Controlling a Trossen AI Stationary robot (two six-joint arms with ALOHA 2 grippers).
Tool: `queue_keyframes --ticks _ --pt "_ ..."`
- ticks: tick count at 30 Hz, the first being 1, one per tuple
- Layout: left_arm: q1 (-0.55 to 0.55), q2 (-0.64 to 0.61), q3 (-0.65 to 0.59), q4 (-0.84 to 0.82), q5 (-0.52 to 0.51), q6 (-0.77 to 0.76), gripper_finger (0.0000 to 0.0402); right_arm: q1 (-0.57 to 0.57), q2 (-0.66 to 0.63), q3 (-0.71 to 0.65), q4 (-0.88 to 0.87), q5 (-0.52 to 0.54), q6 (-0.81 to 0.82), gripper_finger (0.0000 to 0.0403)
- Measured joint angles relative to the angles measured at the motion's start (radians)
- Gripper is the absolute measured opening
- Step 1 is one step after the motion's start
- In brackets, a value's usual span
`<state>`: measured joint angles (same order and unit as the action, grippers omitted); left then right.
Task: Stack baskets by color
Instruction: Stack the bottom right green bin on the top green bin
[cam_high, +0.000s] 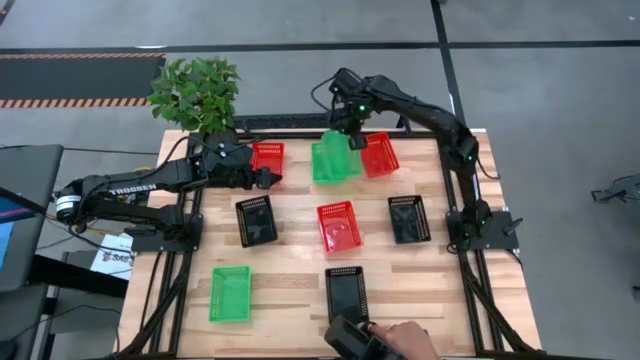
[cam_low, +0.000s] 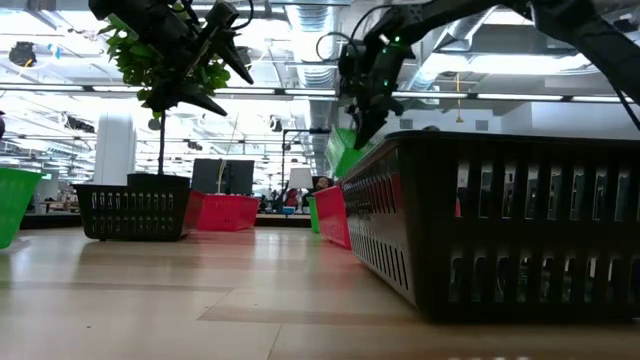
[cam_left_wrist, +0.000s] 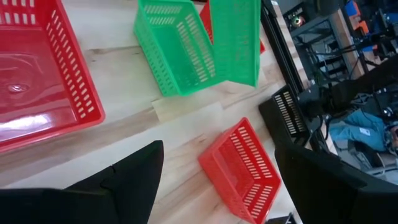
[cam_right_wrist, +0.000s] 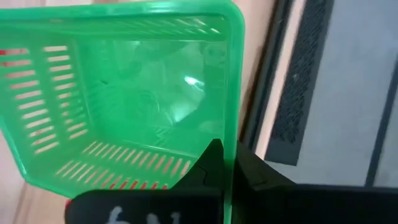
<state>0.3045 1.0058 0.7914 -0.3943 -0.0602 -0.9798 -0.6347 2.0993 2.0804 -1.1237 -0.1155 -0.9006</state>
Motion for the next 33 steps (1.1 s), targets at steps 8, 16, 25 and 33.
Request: queue_keyframes --ticks 8,16,25,33 --pt "0.000 0.000 0.000 0.000 -0.005 -0.002 0.0297 -0.013 0.015 0.001 0.079 -0.077 0.065 0.0034" --pt "0.000 0.000 0.000 0.000 -0.005 -0.010 0.0297 -0.018 0.069 -0.002 0.084 -0.118 0.080 0.0023" --pt "0.000 0.000 0.000 0.001 -0.006 -0.012 0.0297 -0.032 0.082 -0.004 0.088 -0.125 0.107 0.0044" --pt "0.000 0.000 0.000 0.001 -0.007 -0.012 0.0297 -0.036 0.082 -0.007 0.087 -0.125 0.108 0.0089"
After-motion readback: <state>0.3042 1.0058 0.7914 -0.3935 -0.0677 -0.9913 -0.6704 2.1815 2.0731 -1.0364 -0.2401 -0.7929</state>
